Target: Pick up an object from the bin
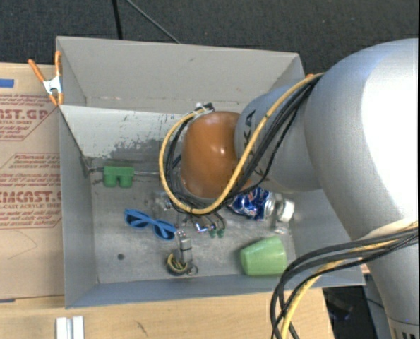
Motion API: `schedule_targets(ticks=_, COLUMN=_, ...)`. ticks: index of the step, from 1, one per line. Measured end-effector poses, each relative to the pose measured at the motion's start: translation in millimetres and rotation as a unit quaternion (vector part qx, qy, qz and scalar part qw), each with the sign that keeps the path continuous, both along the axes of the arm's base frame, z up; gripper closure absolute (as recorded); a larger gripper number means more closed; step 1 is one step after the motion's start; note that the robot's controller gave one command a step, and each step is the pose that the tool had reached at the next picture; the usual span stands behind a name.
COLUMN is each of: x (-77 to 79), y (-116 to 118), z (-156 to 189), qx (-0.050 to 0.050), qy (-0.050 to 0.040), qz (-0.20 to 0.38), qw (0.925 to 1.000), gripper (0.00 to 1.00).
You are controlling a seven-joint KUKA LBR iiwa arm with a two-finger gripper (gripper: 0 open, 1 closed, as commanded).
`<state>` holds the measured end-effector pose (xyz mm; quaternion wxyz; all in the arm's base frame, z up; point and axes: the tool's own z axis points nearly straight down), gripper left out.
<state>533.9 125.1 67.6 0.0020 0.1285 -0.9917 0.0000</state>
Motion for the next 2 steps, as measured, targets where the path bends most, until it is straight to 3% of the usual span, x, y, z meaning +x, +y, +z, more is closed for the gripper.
schedule_targets(ticks=1, x=1.6, y=0.3, z=3.4, qx=0.001, qy=-0.003, qz=-0.001, qw=1.0, gripper=1.0)
schedule_targets(ticks=2, x=1.6, y=0.4, z=2.8, qx=0.001, qy=-0.0028, qz=-0.001, qw=1.0, gripper=0.0)
